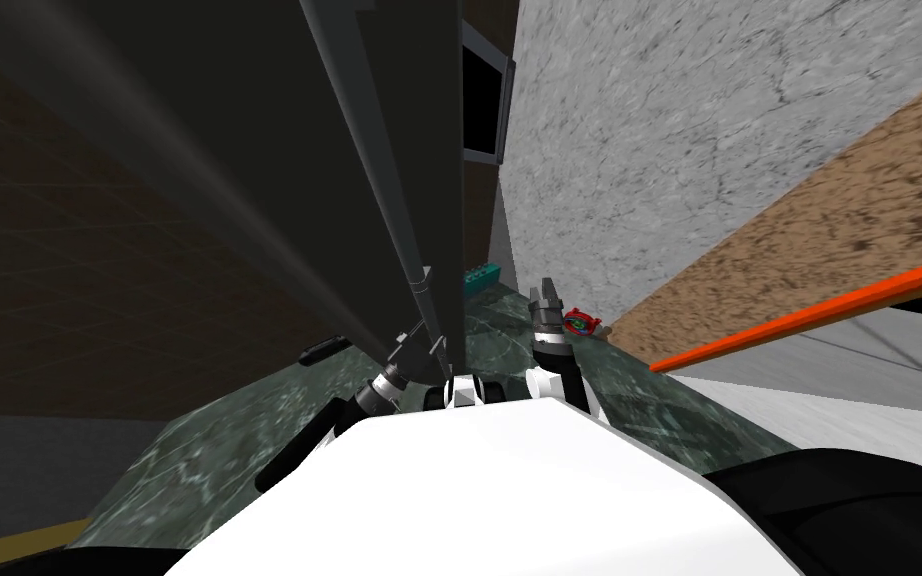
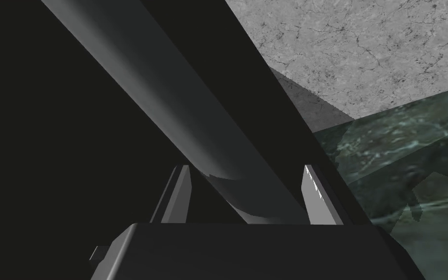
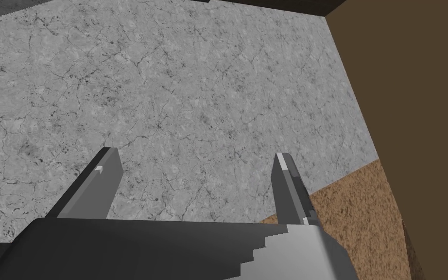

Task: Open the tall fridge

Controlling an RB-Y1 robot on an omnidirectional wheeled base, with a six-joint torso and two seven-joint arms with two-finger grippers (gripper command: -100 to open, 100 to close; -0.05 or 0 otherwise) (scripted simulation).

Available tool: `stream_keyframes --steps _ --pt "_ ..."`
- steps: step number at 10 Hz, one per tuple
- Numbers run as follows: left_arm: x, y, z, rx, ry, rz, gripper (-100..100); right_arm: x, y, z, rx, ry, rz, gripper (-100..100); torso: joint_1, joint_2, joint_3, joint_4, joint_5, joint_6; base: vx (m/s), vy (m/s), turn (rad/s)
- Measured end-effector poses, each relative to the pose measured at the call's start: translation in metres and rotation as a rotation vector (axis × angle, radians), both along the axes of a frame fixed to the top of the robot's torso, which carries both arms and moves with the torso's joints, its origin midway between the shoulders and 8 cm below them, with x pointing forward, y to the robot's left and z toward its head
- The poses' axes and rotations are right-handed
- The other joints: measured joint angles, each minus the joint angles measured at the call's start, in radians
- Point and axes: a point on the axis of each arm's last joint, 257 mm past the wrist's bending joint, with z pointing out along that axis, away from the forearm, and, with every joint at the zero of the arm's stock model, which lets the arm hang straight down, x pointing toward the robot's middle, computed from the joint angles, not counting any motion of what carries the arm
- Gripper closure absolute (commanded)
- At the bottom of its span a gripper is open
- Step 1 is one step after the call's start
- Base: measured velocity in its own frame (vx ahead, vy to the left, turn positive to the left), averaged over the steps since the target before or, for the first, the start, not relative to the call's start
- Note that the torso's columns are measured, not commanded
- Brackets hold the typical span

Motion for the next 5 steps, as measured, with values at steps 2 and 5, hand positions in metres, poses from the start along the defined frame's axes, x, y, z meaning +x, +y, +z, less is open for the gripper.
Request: stream_keyframes --steps 2,5 --pt "-0.001 -0.006 -0.003 0.001 0.003 -0.02 100 0.0 0.0 0.0 0.0 0.0 0.0 0 0.001 0.001 -0.002 0.0 -0.003 0.003 -0.16 0.111 -0.109" --pt "-0.002 -0.014 -0.004 0.003 0.011 -0.047 100 0.0 0.0 0.0 0.0 0.0 0.0 0 -0.004 0.0 -0.004 0.003 -0.009 0.008 -0.119 0.079 -0.067"
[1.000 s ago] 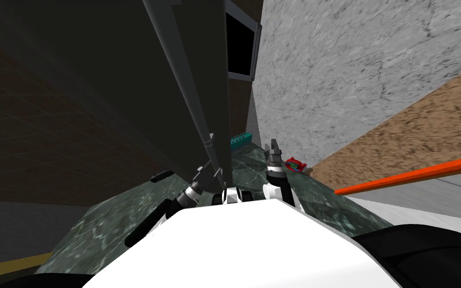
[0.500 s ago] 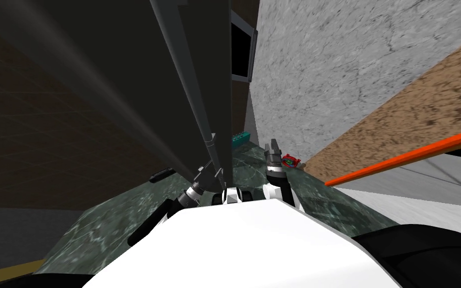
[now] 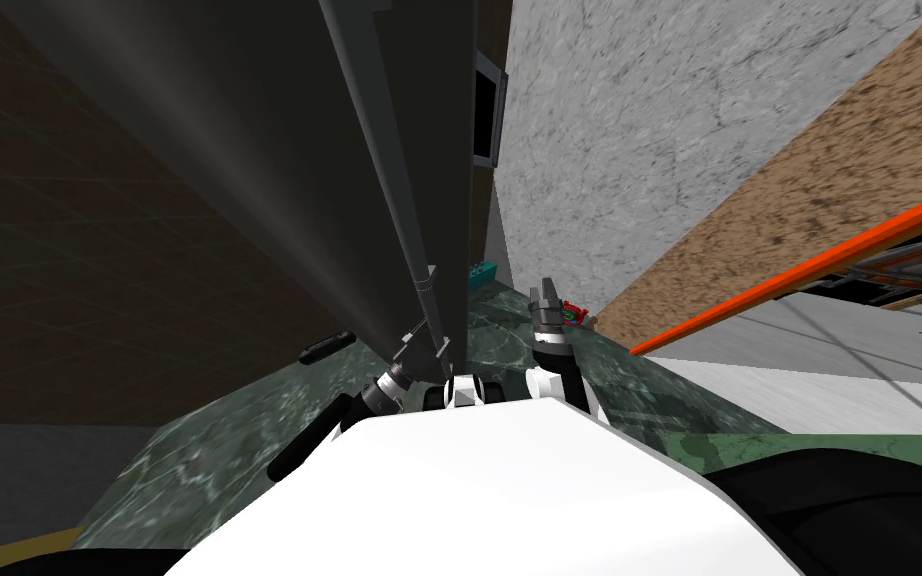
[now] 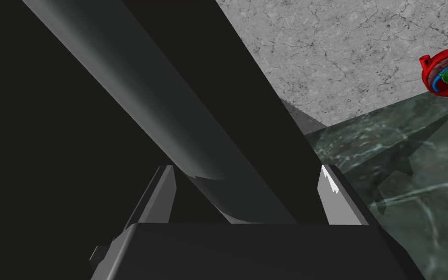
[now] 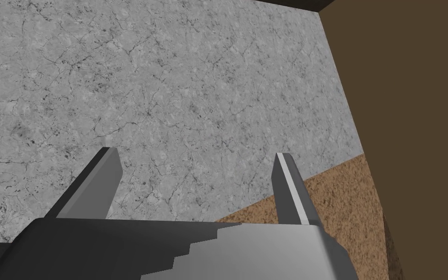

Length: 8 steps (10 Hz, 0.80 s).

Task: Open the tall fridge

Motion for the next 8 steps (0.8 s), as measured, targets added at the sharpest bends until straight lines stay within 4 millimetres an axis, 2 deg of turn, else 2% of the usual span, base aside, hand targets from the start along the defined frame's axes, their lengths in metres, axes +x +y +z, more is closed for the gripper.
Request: stream_keyframes --steps 7,8 --pt "-0.0006 -0.0014 -0.0024 0.0 -0.001 -0.005 100 -0.0001 0.0 -0.0001 0.0 0.0 0.0 0 0.002 0.001 -0.001 -0.001 0.0 0.0 0.002 -0.001 0.003" --pt "0.0 0.0012 -0.0011 -0.001 -0.002 -0.005 100 0.0 0.0 0.0 0.0 0.0 0.0 0 0.004 0.001 0.0 -0.001 0.001 0.0 -0.119 0.105 -0.15"
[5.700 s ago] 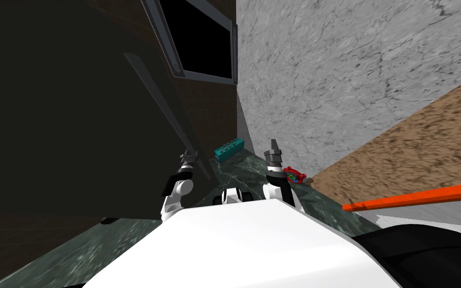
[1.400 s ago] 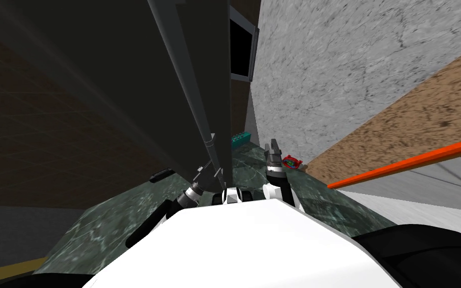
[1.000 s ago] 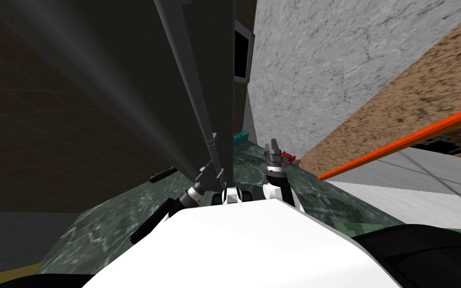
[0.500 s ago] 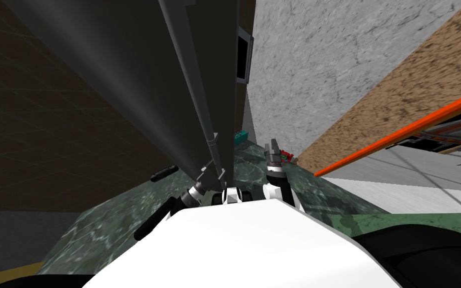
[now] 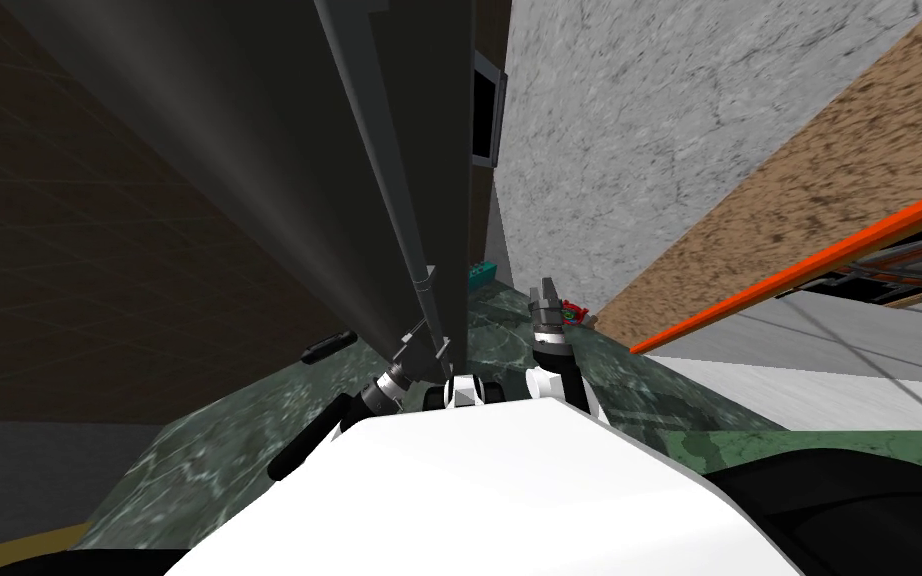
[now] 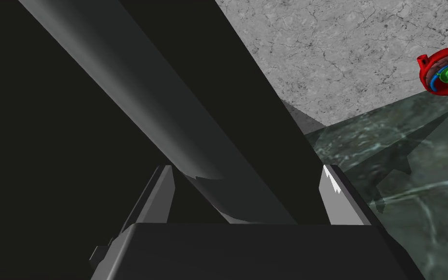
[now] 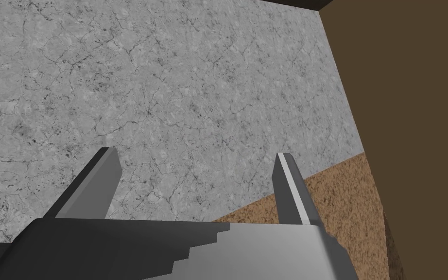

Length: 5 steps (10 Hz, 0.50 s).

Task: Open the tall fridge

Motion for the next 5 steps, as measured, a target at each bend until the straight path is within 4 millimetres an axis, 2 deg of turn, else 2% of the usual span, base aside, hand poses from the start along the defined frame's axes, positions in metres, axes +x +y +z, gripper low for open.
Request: stream_keyframes --steps 2,5 --pt "0.0004 0.0 -0.0003 0.0 -0.002 -0.006 100 0.0001 0.0 0.0 0.0 0.0 0.0 0 -0.005 0.001 0.001 -0.003 0.006 -0.006 -0.15 0.121 -0.16" --pt "-0.0019 -0.0059 -0.0002 0.003 0.001 -0.031 100 0.0001 0.0 0.0001 0.0 0.0 0.0 0 -0.007 0.001 0.003 0.002 0.001 -0.002 -0.185 0.147 -0.141"
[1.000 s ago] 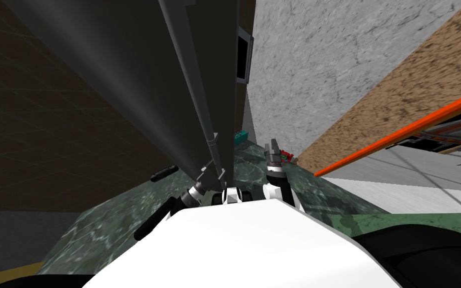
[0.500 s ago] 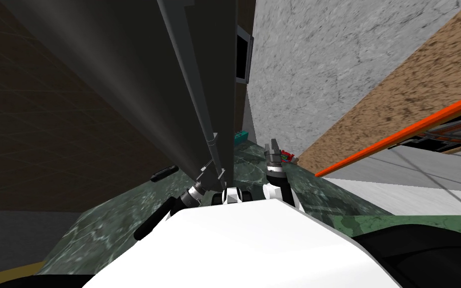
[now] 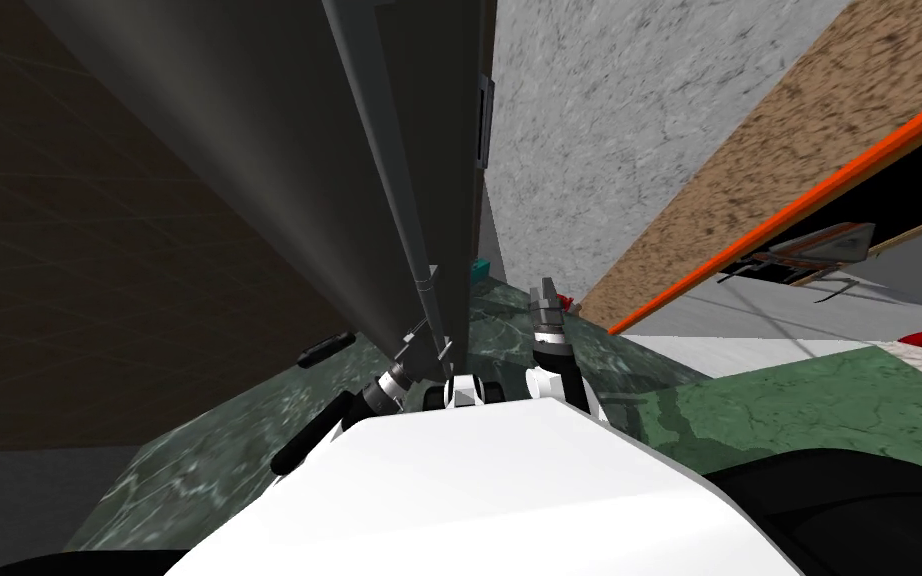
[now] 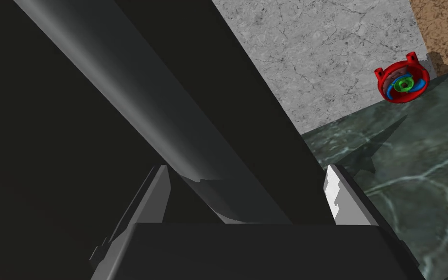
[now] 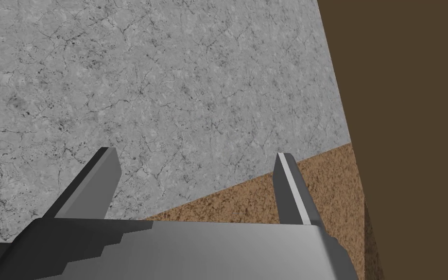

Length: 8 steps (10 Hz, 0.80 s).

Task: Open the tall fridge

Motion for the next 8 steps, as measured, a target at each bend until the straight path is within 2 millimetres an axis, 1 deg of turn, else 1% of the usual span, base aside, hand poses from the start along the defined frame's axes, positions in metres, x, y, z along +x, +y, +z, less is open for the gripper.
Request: stream_keyframes --steps 1,2,3,5,7,8 --pt "0.0 -0.003 0.001 -0.002 0.001 -0.006 100 0.0 0.0 0.0 0.0 0.0 0.0 0 -0.002 -0.001 0.001 0.002 -0.003 0.003 -0.136 0.09 -0.05" --pt "0.0 -0.005 0.001 -0.001 -0.004 -0.013 -100 0.0 0.0 0.0 0.0 0.0 0.0 0 -0.006 -0.002 0.003 0.002 -0.004 0.002 -0.069 -0.028 0.239" --pt "0.003 -0.003 0.001 0.0 0.004 -0.027 -100 0.0 0.0 0.0 0.0 0.0 0.0 0 -0.009 -0.002 -0.001 0.0 0.0 -0.005 -0.008 -0.077 0.319" --pt "0.007 -0.003 0.008 -0.006 0.019 -0.065 -100 0.0 0.0 0.0 0.0 0.0 0.0 0 -0.007 0.001 -0.006 -0.002 0.005 -0.007 0.025 -0.08 0.242" --pt "0.006 -0.006 0.013 -0.006 0.027 -0.096 -100 0.0 0.0 0.0 0.0 0.0 0.0 0 -0.007 0.003 -0.004 0.0 0.004 -0.004 0.013 -0.033 0.096" --pt "0.01 -0.009 0.018 -0.012 0.02 -0.107 -100 0.0 0.0 0.0 0.0 0.0 0.0 0 -0.006 0.003 -0.004 -0.001 0.004 -0.004 -0.008 -0.035 0.168"
